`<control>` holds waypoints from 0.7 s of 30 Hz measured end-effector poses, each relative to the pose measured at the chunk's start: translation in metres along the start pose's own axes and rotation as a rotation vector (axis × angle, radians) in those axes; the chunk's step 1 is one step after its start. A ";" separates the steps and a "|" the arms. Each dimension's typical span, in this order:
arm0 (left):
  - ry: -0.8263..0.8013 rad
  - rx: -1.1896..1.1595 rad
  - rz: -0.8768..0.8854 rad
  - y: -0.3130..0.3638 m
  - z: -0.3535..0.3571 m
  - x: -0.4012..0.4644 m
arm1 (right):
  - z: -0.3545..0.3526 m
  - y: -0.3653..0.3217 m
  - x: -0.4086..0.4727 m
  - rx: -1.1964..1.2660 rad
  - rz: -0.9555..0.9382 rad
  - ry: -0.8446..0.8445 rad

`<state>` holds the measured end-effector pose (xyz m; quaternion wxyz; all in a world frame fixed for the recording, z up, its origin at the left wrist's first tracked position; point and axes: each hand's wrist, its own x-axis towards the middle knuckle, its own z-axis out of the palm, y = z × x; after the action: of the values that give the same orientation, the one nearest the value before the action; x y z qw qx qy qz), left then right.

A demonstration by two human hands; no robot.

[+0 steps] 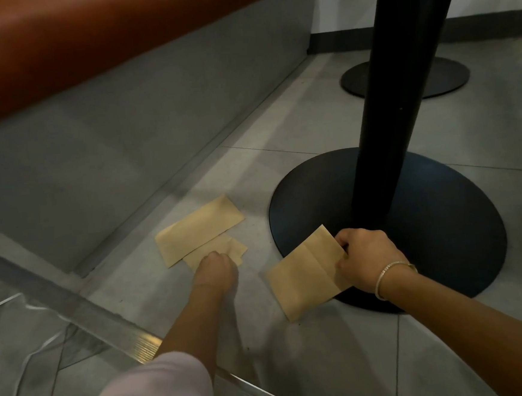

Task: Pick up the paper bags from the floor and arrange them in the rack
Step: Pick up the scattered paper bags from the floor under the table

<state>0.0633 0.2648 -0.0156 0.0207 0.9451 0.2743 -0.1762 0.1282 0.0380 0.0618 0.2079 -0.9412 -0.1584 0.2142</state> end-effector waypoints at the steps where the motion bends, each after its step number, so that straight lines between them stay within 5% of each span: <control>1: 0.020 -0.004 -0.011 0.000 -0.001 0.001 | 0.000 0.001 0.000 0.001 -0.001 0.004; 9: 0.057 -0.284 -0.049 0.009 0.002 -0.015 | -0.005 0.007 -0.005 -0.014 -0.003 0.011; 17: -0.255 -0.489 0.006 0.053 -0.014 -0.048 | -0.023 0.012 -0.016 -0.033 0.044 0.033; 21: -0.266 -0.623 -0.038 0.056 -0.046 -0.051 | -0.034 0.016 -0.022 0.018 0.059 0.063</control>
<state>0.0673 0.1971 0.0421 0.3406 0.8569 0.3276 -0.2060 0.1289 0.0047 0.0898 0.2149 -0.9498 -0.1219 0.1919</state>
